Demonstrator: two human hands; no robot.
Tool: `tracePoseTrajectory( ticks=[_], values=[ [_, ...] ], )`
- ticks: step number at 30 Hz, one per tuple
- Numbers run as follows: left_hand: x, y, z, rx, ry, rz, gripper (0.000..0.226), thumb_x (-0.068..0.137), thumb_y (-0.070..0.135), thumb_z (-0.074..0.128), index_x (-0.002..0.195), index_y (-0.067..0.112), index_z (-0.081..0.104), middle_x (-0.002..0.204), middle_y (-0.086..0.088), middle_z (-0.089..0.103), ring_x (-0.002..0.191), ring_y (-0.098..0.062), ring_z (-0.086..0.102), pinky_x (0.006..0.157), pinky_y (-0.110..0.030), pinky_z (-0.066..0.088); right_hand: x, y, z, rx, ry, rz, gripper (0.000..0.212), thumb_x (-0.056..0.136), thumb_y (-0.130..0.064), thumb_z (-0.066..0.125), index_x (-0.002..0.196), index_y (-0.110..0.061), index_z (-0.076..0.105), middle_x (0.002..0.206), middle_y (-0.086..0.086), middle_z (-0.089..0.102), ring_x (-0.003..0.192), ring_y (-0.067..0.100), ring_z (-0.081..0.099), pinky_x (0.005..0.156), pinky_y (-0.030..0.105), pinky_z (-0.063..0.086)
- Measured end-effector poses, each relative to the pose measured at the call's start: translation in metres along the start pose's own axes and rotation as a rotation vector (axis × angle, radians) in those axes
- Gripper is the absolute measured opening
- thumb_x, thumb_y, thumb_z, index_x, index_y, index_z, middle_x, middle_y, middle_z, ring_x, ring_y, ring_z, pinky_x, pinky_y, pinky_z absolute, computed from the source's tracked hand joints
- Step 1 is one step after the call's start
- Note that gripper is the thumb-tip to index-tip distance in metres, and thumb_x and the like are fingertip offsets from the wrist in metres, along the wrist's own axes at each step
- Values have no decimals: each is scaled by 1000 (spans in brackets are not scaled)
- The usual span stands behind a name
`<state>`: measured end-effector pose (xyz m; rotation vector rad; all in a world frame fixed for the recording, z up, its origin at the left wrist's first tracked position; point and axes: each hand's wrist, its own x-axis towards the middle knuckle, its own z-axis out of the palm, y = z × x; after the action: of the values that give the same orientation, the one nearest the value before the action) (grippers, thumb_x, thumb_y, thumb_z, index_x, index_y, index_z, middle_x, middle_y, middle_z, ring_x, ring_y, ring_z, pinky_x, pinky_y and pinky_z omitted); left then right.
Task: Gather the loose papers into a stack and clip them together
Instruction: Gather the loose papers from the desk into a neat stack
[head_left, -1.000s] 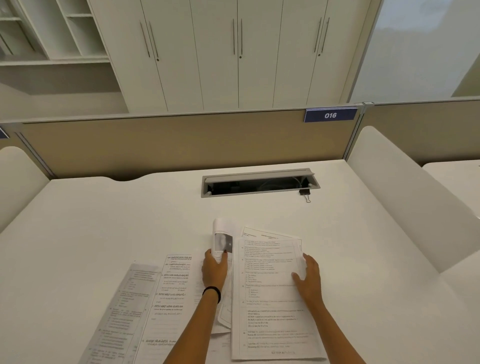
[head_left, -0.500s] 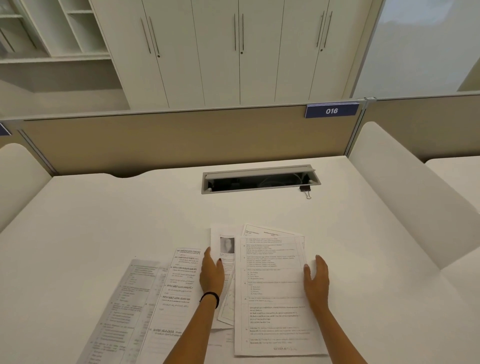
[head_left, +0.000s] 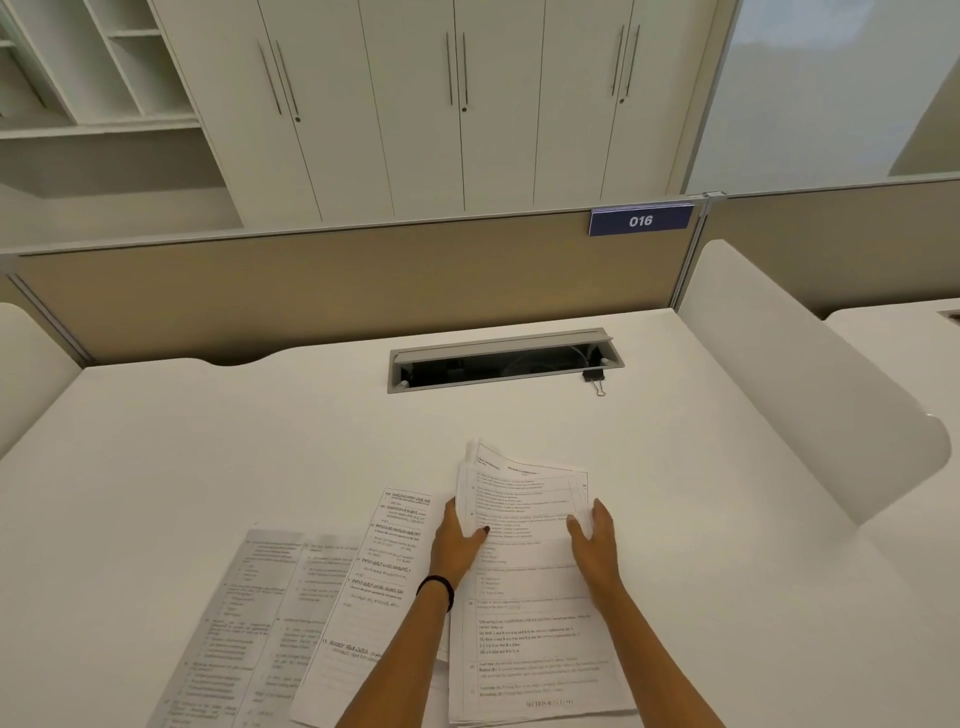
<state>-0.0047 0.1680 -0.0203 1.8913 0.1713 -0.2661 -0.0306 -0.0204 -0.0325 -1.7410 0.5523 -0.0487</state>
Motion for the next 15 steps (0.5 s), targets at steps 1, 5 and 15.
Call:
tracePoseTrajectory(
  ticks=[1, 5, 15],
  values=[
    [0, -1, -2, -14, 0, 8, 59, 85, 11, 63, 136, 11, 33, 130, -10, 53, 105, -13, 50, 92, -26, 43, 1, 0, -2, 23, -8, 11, 59, 93, -20, 49, 144, -13, 20, 152, 7, 23, 139, 22, 24, 114, 37, 21],
    [1, 7, -11, -126, 3, 49, 58, 81, 9, 68, 132, 13, 39, 128, -7, 55, 106, -15, 54, 87, -22, 49, 4, -2, -13, 117, 27, 44, 58, 92, -13, 51, 143, -13, 23, 151, 9, 28, 137, 23, 30, 110, 37, 27],
    [-3, 67, -33, -272, 112, 224, 48, 82, 16, 67, 120, 22, 38, 115, -2, 58, 94, -15, 64, 59, -15, 56, 20, -37, -28, 226, -92, 63, 56, 84, -16, 64, 134, -10, 39, 131, 18, 51, 116, 30, 51, 95, 40, 43]
  ],
)
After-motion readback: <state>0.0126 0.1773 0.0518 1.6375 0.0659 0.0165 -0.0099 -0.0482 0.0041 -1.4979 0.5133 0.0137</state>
